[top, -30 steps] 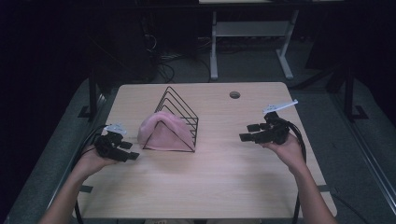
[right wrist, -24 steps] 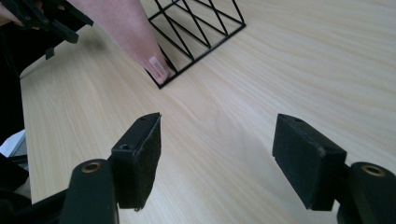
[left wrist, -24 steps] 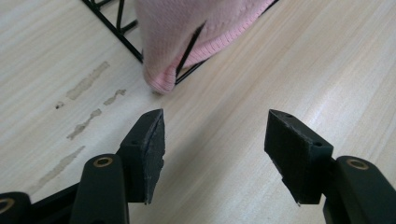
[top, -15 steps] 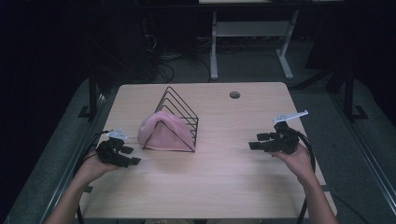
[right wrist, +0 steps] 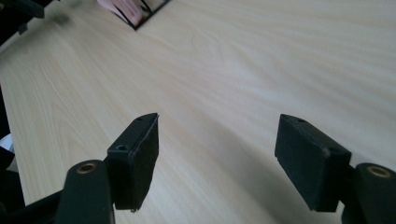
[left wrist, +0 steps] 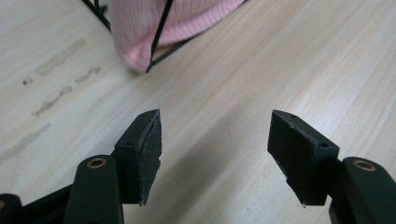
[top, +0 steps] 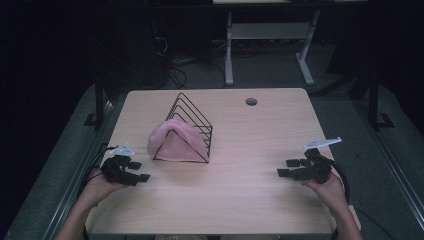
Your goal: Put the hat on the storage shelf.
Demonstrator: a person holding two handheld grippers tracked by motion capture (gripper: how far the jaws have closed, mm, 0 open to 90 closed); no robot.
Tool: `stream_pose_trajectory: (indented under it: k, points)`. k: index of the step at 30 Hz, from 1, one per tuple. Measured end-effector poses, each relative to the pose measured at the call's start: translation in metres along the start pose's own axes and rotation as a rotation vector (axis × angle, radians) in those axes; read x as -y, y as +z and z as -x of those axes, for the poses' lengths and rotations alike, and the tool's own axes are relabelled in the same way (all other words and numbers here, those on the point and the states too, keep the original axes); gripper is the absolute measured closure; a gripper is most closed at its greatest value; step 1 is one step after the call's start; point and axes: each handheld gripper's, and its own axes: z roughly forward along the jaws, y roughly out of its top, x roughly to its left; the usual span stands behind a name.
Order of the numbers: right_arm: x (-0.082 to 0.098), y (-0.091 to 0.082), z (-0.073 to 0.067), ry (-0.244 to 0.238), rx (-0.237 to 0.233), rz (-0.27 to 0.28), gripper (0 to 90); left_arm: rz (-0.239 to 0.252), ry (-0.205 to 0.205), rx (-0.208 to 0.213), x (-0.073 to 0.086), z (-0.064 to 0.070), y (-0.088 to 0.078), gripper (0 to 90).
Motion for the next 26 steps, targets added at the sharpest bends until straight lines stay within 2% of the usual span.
stream_pose_trajectory:
  k: [7,16,19,22,25,26]
  points:
    - [0.018,-0.009,0.001,0.023,0.006,0.021,29.7,0.013,-0.021,-0.001,0.007,0.007,0.002,33.9]
    - [0.026,-0.012,-0.002,0.015,0.019,0.038,27.9,0.074,-0.059,-0.018,0.012,0.017,0.002,28.9]
    - [0.031,-0.015,-0.004,0.026,0.017,0.074,27.8,0.067,-0.061,-0.037,0.013,0.021,0.006,28.7]
    - [0.039,-0.015,-0.007,0.022,0.038,0.088,26.4,0.108,-0.068,-0.045,0.016,0.028,0.012,28.3]
    - [0.045,-0.015,-0.015,0.017,0.064,0.077,25.0,0.148,-0.084,-0.056,0.017,0.037,0.015,28.3]
    - [0.046,-0.015,-0.017,0.01,0.064,0.08,24.3,0.15,-0.061,-0.061,0.015,0.04,0.016,28.3]
